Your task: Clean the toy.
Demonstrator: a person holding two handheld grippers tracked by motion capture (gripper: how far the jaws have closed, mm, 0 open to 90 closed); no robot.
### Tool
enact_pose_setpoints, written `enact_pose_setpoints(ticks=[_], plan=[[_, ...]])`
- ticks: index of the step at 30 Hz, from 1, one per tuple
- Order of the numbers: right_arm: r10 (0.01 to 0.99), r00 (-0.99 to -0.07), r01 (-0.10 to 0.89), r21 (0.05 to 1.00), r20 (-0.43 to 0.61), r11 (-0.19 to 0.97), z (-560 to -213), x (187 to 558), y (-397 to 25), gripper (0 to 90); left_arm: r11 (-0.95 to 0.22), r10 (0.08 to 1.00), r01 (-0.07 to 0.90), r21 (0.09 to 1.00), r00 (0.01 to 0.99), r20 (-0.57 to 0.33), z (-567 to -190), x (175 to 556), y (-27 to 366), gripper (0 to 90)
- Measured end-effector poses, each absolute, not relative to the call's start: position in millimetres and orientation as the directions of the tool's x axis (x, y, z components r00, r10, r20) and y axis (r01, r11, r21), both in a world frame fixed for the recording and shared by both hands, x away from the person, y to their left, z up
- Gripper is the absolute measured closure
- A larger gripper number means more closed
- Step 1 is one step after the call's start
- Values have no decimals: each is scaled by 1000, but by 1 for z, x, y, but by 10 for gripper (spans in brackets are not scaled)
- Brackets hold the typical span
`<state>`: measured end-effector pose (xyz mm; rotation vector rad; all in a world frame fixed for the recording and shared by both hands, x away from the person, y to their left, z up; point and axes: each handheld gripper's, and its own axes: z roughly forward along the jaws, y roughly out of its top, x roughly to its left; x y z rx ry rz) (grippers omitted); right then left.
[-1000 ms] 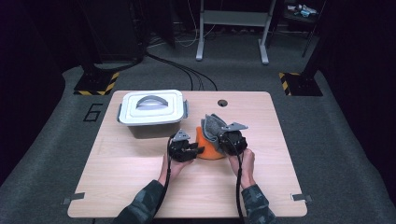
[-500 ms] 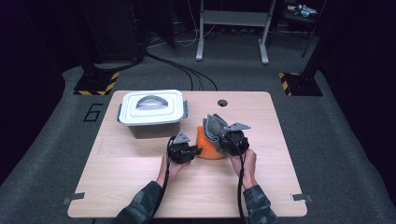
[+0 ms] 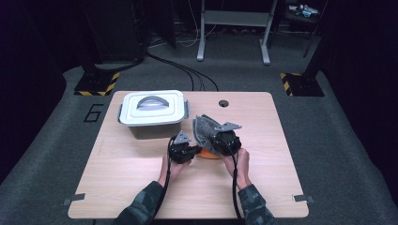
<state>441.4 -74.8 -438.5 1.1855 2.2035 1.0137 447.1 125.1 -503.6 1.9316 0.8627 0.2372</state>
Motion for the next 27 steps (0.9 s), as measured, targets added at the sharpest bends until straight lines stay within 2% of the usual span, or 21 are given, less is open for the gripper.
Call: enact_pose_setpoints(ticks=[7, 12, 15, 17, 19, 23, 27], plan=[[896, -444, 568, 765, -26, 304, -447, 446, -113, 760, -273, 653, 470, 839, 732, -197, -504, 447, 125, 863], [903, -429, 587, 760, -1, 280, -455, 450, -123, 760, -267, 638, 463, 845, 742, -205, -502, 447, 124, 835], [904, -427, 584, 756, -25, 297, -455, 450, -120, 761, -283, 633, 452, 846, 751, -190, -499, 448, 127, 600], [902, -431, 581, 759, -18, 293, -455, 450, -120, 761, -298, 635, 441, 847, 753, -169, -499, 449, 124, 547], [903, -430, 580, 760, -19, 292, -456, 450, -118, 761, -321, 639, 425, 846, 756, -138, -500, 449, 120, 582], [905, -425, 570, 770, -20, 285, -451, 448, -116, 756, -312, 662, 436, 844, 737, -137, -500, 449, 119, 785], [873, -485, 505, 800, -47, 323, -433, 433, -99, 755, -285, 659, 461, 840, 731, -178, -501, 450, 121, 829]])
